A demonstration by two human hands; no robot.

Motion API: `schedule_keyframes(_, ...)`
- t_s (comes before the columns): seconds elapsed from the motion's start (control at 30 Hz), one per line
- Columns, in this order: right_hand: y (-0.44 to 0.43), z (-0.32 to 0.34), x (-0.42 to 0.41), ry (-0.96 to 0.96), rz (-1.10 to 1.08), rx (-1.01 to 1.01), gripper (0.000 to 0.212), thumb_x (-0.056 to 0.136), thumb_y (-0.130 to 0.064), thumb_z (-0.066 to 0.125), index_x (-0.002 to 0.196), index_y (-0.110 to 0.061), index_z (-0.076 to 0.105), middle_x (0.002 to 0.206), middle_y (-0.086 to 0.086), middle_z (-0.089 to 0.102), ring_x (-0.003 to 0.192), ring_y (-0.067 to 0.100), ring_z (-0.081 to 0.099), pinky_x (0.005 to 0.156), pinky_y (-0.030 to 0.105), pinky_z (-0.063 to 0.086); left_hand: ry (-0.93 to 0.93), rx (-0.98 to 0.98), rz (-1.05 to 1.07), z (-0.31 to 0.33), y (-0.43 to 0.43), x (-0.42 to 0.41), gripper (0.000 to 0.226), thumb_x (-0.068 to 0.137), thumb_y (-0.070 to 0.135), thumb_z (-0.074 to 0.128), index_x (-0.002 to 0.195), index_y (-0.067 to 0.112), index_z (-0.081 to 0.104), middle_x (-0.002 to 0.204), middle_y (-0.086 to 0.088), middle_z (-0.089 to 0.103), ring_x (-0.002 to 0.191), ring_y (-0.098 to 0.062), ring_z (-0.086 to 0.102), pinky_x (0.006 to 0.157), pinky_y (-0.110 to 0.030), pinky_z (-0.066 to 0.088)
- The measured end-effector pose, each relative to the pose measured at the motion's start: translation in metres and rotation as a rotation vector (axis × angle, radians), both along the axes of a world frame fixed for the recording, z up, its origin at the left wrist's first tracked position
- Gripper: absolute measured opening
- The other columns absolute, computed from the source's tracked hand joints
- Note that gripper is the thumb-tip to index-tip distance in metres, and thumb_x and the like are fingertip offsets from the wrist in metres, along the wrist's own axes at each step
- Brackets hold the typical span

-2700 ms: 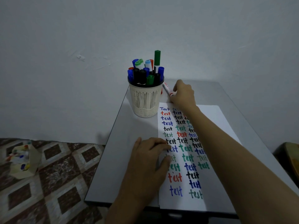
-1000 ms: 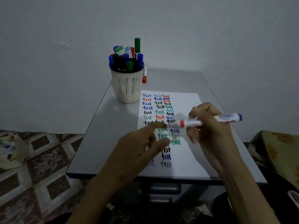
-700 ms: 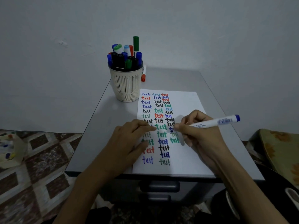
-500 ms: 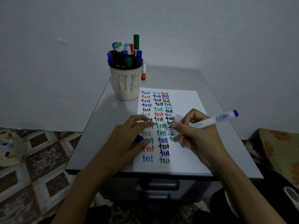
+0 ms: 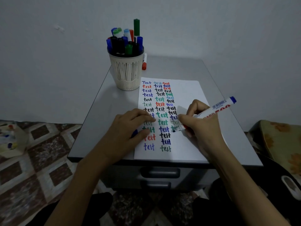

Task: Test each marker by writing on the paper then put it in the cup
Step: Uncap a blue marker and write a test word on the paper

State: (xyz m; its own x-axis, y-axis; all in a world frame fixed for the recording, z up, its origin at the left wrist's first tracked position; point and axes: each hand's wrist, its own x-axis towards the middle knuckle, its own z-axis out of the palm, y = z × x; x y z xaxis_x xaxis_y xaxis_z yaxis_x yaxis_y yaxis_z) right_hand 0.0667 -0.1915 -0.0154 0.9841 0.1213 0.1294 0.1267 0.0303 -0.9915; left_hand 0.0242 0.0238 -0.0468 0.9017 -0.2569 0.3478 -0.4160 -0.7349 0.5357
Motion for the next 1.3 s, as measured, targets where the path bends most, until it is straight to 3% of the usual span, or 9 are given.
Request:
schedule_keyframes(0.23,0.0012,-0.0011,-0.0001,-0.05,0.02,-0.071,0.028,0.077,0.015,0.063,0.064,0.003,0.041,0.059,0.01,0.048,0.055,0.012,0.054,0.058,0.03,0.053,0.006,-0.01,-0.012,-0.0012,0.0005,-0.0002,0.041,0.089,0.046,0.041,0.118,0.024,0.061,0.123,0.012,0.051,0.113,-0.006,0.05,0.087,-0.043,0.048)
schedule_keyframes(0.37,0.0038,0.0003,-0.0032,-0.069,0.037,-0.094,0.028,0.078,0.016,0.062,0.066,0.008,0.038,0.068,0.024,0.052,0.075,0.026,0.068,0.057,0.028,0.056,0.002,-0.01,-0.011,-0.0008,0.0003,-0.0006,0.04,0.089,0.046,0.041,0.116,0.024,0.062,0.122,0.012,0.052,0.113,-0.006,0.05,0.087,-0.044,0.048)
schedule_keyframes(0.47,0.004,0.0011,-0.0038,-0.088,0.03,-0.113,0.029,0.078,0.018,0.058,0.065,0.003,0.037,0.058,0.006,0.052,0.065,0.012,0.065,0.056,0.025,0.054,-0.001,-0.01,-0.013,-0.0006,0.0004,-0.0001,0.039,0.09,0.045,0.042,0.116,0.024,0.062,0.122,0.011,0.053,0.113,-0.007,0.051,0.087,-0.045,0.048)
schedule_keyframes(0.53,0.0022,0.0007,-0.0019,-0.077,0.025,-0.103,0.027,0.077,0.019,0.057,0.065,0.004,0.039,0.057,0.006,0.048,0.056,0.005,0.058,0.054,0.022,0.051,-0.004,-0.003,-0.01,-0.0007,0.0005,-0.0002,0.039,0.09,0.045,0.042,0.116,0.024,0.062,0.122,0.011,0.053,0.113,-0.006,0.051,0.087,-0.044,0.047)
schedule_keyframes(0.63,0.0018,0.0007,-0.001,-0.048,0.025,-0.098,0.026,0.079,0.015,0.06,0.068,0.006,0.038,0.065,0.019,0.048,0.057,0.007,0.058,0.059,0.03,0.057,0.001,-0.006,-0.006,-0.0002,0.0008,-0.0008,0.04,0.089,0.046,0.041,0.116,0.024,0.061,0.122,0.011,0.052,0.113,-0.006,0.05,0.088,-0.044,0.047)
schedule_keyframes(0.73,0.003,0.001,-0.003,-0.065,0.037,-0.124,0.027,0.081,0.013,0.06,0.068,0.001,0.04,0.061,0.01,0.051,0.056,0.004,0.059,0.058,0.033,0.059,0.012,-0.018,-0.007,0.0006,0.0007,-0.0003,0.042,0.089,0.047,0.041,0.116,0.023,0.062,0.122,0.011,0.052,0.112,-0.006,0.051,0.088,-0.044,0.047)
schedule_keyframes(0.9,0.0019,0.0022,-0.0039,-0.055,0.09,-0.088,0.037,0.077,0.022,0.055,0.062,-0.005,0.036,0.048,-0.006,0.047,0.05,-0.001,0.056,0.049,0.015,0.048,0.015,-0.026,-0.013,0.0005,0.0007,-0.0008,0.041,0.089,0.047,0.041,0.116,0.024,0.062,0.121,0.012,0.051,0.112,-0.005,0.05,0.087,-0.044,0.048)
schedule_keyframes(1.07,0.0005,0.0012,-0.0034,-0.077,0.041,-0.037,0.028,0.069,0.011,0.06,0.061,-0.002,0.037,0.056,0.008,0.044,0.049,0.006,0.05,0.054,0.027,0.05,0.014,-0.013,-0.009,0.001,0.0003,-0.0011,0.041,0.089,0.048,0.04,0.116,0.025,0.061,0.122,0.013,0.051,0.112,-0.004,0.049,0.088,-0.043,0.047)
schedule_keyframes(1.3,0.002,0.0015,-0.0043,-0.112,0.037,-0.066,0.033,0.077,0.021,0.053,0.063,-0.003,0.037,0.051,-0.003,0.045,0.047,0.0,0.052,0.046,0.014,0.043,0.015,-0.021,-0.016,0.0001,0.0014,-0.0004,0.04,0.089,0.047,0.041,0.116,0.024,0.062,0.122,0.011,0.052,0.113,-0.006,0.05,0.087,-0.044,0.048)
